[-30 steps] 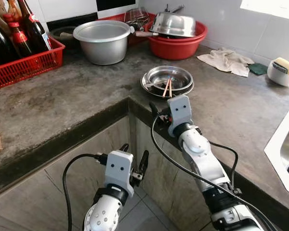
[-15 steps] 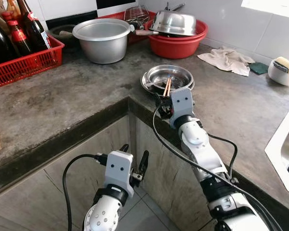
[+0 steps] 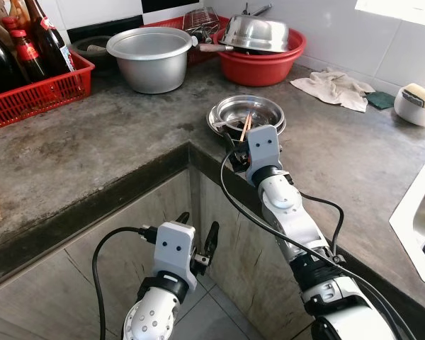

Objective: Kitchen organization

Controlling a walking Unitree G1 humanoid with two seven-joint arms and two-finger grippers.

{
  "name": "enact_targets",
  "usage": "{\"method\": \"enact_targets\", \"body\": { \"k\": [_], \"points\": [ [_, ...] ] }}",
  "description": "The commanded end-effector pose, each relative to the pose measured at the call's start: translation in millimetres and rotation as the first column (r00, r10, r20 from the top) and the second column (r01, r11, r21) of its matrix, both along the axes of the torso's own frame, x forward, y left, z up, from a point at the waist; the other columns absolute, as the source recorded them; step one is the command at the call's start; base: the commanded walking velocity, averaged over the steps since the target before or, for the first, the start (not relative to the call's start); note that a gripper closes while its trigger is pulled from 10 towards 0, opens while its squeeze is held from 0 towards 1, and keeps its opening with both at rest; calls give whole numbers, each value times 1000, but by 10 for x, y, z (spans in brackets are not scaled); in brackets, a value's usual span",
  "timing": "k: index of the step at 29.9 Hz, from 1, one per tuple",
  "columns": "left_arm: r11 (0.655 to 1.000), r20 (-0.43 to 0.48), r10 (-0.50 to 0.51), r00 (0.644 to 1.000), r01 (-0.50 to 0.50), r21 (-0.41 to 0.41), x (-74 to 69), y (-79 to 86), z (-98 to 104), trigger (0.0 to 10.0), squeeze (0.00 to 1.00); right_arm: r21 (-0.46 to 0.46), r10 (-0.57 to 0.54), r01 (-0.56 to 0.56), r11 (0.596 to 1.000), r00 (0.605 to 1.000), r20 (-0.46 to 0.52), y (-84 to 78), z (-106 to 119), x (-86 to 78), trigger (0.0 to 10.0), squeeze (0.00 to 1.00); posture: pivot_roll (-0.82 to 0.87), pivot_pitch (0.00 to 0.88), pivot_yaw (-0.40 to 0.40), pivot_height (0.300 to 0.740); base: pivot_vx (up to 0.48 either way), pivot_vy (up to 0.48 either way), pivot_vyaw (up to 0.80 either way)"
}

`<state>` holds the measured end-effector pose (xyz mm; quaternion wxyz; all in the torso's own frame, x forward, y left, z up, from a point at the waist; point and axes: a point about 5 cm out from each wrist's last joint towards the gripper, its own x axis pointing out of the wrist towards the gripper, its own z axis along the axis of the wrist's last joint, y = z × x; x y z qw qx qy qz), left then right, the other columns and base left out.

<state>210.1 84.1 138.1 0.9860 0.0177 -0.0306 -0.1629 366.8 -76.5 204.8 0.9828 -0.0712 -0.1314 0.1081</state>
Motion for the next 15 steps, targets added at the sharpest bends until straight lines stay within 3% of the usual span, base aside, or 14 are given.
{"method": "enact_targets", "body": {
  "k": [1, 15],
  "points": [
    [1000, 6, -10, 1000, 10, 1, -16, -16, 18, 10000, 0, 14, -6, 5, 1000, 1000, 21, 10, 58, 13, 0, 0, 80, 110, -59, 740, 0, 0, 0],
    [1000, 5, -12, 1000, 12, 1, -11, -21, 13, 10000, 0, 16, -6, 6, 1000, 999, 33, 23, 93, 40, 0, 0, 78, 109, -60, 740, 0, 0, 0]
  ]
}}
